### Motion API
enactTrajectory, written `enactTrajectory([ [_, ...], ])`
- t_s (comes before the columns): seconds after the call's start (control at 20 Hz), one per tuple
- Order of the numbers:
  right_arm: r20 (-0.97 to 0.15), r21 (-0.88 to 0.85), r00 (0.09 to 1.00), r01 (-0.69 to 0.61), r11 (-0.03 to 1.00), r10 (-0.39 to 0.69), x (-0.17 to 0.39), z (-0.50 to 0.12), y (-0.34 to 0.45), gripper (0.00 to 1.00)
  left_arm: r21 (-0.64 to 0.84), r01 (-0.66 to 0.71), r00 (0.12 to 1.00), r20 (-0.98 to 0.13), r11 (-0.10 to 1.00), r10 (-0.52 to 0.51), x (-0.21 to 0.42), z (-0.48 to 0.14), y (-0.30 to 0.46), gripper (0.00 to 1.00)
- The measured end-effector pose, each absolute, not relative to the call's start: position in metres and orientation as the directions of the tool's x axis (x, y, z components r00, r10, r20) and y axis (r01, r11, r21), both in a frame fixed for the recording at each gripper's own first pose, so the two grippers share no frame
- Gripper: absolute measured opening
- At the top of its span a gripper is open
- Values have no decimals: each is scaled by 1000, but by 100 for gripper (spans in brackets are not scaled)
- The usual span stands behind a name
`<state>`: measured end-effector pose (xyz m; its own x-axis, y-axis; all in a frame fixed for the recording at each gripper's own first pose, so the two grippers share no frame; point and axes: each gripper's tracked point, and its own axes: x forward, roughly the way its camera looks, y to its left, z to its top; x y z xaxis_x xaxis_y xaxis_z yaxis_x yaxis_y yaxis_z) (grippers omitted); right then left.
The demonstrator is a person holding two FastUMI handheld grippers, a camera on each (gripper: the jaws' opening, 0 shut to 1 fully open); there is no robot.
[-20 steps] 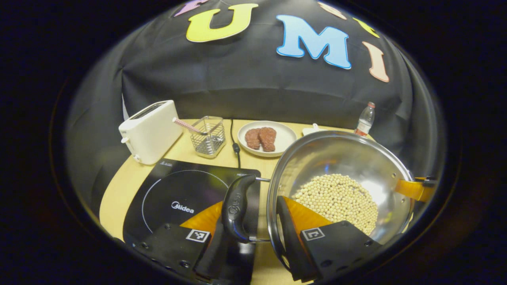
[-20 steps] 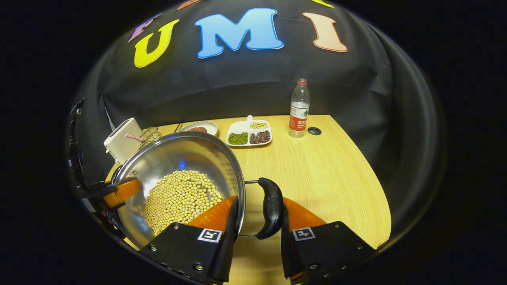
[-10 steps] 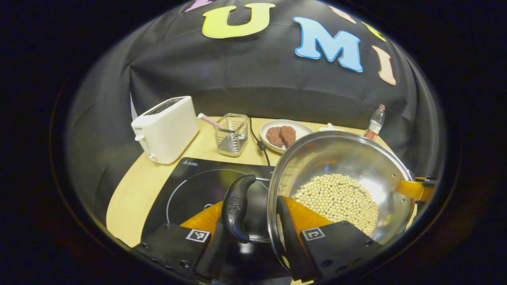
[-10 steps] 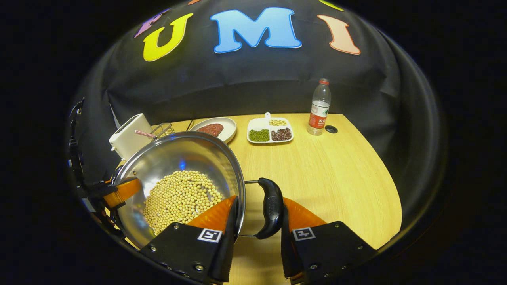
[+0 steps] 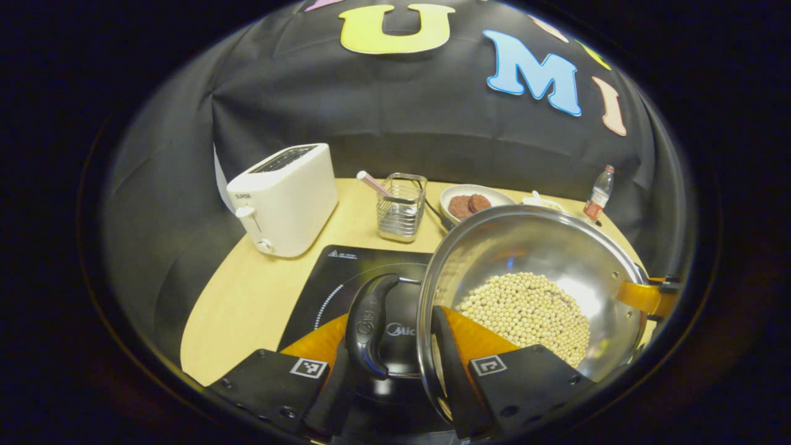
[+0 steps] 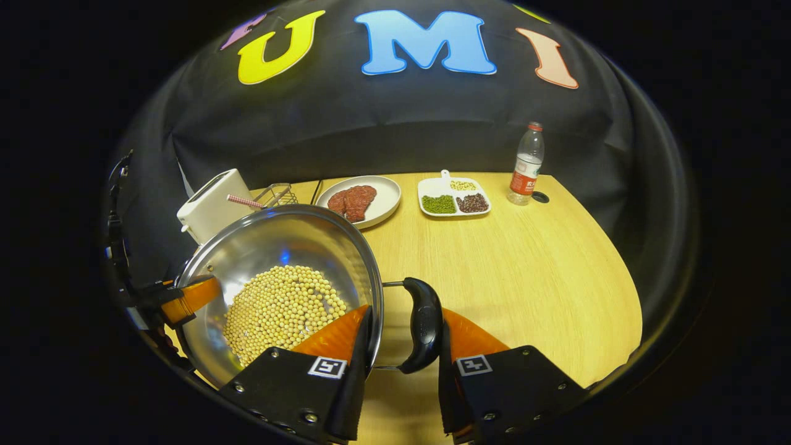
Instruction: First push the handle of the pot to place it horizontally, then grasp the pot with both hands and set it on the induction cooktop.
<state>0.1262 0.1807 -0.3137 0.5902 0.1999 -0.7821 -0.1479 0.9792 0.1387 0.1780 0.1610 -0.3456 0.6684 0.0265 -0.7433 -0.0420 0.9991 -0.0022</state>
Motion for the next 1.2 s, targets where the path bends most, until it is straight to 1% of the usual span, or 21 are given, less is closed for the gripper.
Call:
enactTrajectory([
  [0.1,-786,139,585,-146,979,199,124,-316,197,50,-3,-44,665,-746,999,27,179,-349,178,73],
  [0.2,-788,141,582,-144,980,199,123,-318,209,50,-2,-45,661,-749,999,28,181,-352,191,66],
  [0.45,-799,144,566,-142,979,200,121,-324,249,50,1,-51,650,-759,999,34,186,-364,235,66],
  [0.5,-803,145,562,-143,979,200,121,-326,256,50,3,-53,649,-760,999,37,187,-366,241,70],
  [0.65,-807,143,556,-144,979,200,121,-329,273,50,1,-53,646,-763,999,35,188,-373,259,70],
  [0.7,-806,140,558,-146,979,198,121,-328,277,50,0,-54,649,-760,999,35,187,-372,264,66],
  [0.75,-807,138,557,-147,979,198,122,-329,282,50,-1,-56,650,-759,998,36,188,-373,267,73],
  [0.8,-808,139,556,-144,980,197,123,-328,286,50,-4,-59,649,-760,998,36,190,-374,271,66],
  [0.85,-808,141,555,-143,980,197,123,-329,289,50,-8,-62,649,-760,998,34,191,-376,274,66],
  [0.9,-809,142,555,-139,980,196,123,-328,292,50,-11,-63,651,-759,998,33,191,-375,277,70],
  [0.95,-810,140,553,-138,980,194,121,-329,294,44,-13,-64,652,-758,998,32,189,-375,281,74],
  [1.0,-812,142,551,-135,981,193,120,-329,295,50,-11,-62,654,-756,998,32,189,-374,283,70],
  [1.05,-812,149,549,-131,980,197,119,-329,298,44,-8,-61,653,-756,998,34,189,-376,285,70],
  [1.1,-809,155,552,-129,980,200,119,-329,298,50,-12,-62,657,-753,998,32,190,-377,287,69],
  [1.15,-810,168,547,-131,977,212,116,-330,300,50,-13,-71,662,-749,997,37,187,-376,289,73],
  [1.2,-806,191,542,-143,971,239,115,-327,304,53,0,-76,676,-735,997,52,187,-370,292,75],
])
